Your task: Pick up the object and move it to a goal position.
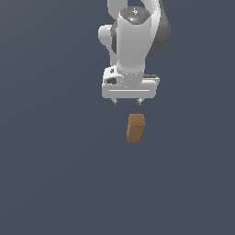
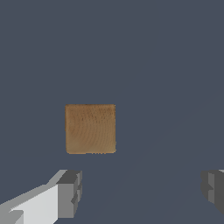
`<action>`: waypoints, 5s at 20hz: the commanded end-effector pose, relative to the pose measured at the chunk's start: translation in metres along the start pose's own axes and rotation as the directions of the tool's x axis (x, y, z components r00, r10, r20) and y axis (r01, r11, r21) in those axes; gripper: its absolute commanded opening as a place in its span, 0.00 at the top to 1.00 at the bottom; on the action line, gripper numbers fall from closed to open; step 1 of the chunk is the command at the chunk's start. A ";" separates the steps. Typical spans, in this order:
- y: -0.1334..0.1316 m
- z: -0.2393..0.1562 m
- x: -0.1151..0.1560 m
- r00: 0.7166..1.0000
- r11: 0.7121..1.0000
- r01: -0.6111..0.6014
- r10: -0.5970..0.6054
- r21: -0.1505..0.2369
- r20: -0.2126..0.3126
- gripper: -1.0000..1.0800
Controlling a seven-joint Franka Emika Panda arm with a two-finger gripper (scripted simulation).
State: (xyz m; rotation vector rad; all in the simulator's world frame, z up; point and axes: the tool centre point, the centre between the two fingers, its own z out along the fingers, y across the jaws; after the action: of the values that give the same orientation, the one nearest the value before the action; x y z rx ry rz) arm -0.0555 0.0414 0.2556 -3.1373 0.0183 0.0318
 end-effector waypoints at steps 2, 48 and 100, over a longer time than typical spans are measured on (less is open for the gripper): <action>-0.019 0.024 0.010 1.000 1.000 0.003 -0.003 -0.003 -0.008 0.04; -0.050 0.109 0.025 1.000 1.000 0.014 -0.014 -0.001 -0.028 1.00; -0.016 -0.197 0.143 0.591 0.799 0.600 -0.410 0.039 -0.694 1.00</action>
State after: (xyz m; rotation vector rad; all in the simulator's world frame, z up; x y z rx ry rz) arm 0.0903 0.0563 0.4315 -2.5933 -0.7812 -0.9449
